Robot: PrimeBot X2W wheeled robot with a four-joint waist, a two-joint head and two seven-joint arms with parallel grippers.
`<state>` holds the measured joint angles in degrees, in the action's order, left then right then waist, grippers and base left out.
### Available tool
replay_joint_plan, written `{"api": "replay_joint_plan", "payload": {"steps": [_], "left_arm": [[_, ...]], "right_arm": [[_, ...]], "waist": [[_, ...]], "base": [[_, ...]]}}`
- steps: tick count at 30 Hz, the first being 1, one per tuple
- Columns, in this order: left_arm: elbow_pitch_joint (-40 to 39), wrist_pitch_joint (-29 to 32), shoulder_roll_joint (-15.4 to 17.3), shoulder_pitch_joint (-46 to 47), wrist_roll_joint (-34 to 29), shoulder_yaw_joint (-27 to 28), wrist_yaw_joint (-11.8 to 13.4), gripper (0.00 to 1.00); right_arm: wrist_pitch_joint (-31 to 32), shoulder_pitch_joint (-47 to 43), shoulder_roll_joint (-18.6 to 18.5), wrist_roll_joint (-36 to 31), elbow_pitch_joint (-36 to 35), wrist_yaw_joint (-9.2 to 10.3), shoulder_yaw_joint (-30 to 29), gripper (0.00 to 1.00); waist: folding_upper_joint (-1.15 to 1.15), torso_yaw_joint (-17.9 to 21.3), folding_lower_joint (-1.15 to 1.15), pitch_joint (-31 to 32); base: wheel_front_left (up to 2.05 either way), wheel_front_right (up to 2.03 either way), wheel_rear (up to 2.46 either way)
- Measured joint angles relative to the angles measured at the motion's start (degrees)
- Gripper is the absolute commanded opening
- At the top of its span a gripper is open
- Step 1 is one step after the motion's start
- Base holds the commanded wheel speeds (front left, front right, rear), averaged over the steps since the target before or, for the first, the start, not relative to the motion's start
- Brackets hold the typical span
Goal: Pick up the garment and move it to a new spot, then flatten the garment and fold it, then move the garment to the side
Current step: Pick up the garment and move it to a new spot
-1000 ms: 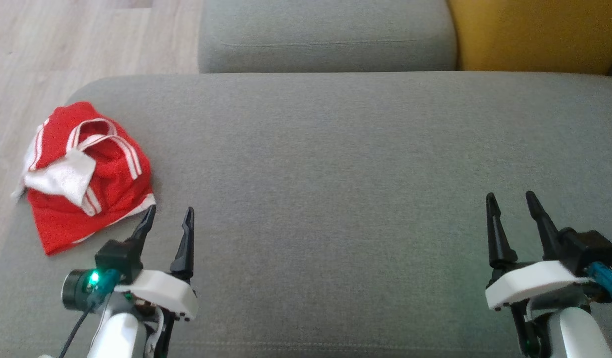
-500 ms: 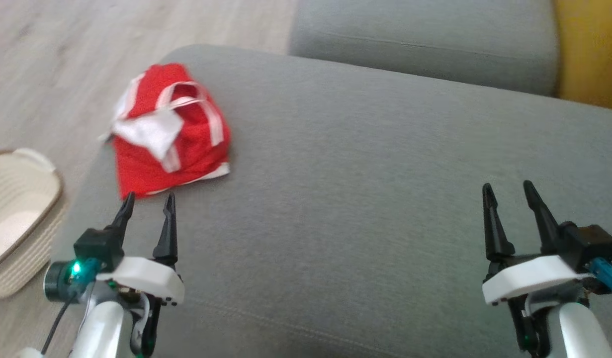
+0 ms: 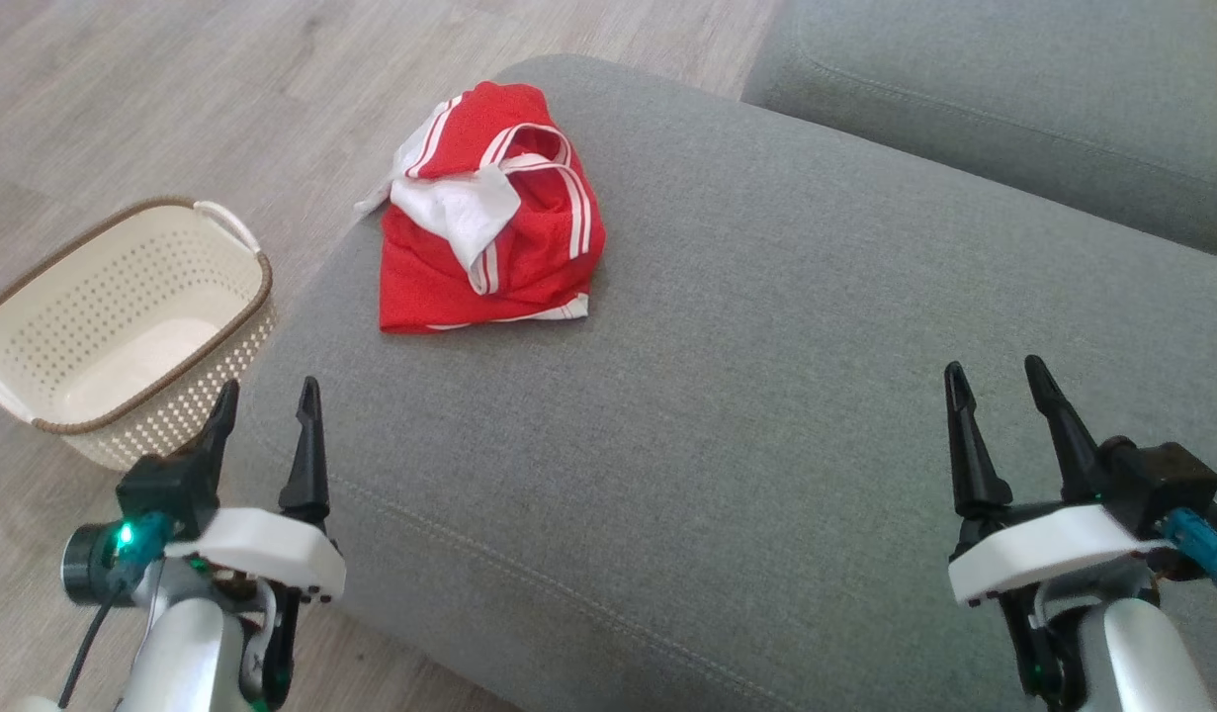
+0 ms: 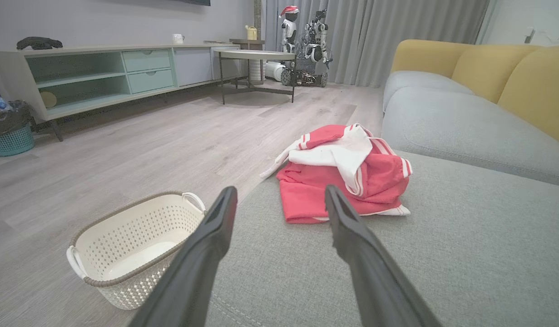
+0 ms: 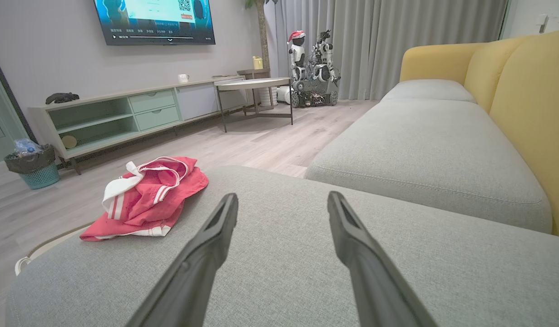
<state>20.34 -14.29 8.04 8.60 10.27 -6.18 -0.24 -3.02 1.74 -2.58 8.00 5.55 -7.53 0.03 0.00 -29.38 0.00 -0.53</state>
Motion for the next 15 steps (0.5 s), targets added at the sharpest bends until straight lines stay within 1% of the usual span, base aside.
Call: {"api": "replay_joint_plan", "payload": {"steps": [15], "left_arm": [[-0.33,0.0,-0.08,0.08,-0.01,-0.07,-0.26,1.0]], "right_arm": [[0.21,0.0,0.0,-0.01,0.1,0.0,0.22,1.0]], "waist": [[0.0,0.26,0.0,-0.68]], "base": [[0.0,0.0,0.0]]}}
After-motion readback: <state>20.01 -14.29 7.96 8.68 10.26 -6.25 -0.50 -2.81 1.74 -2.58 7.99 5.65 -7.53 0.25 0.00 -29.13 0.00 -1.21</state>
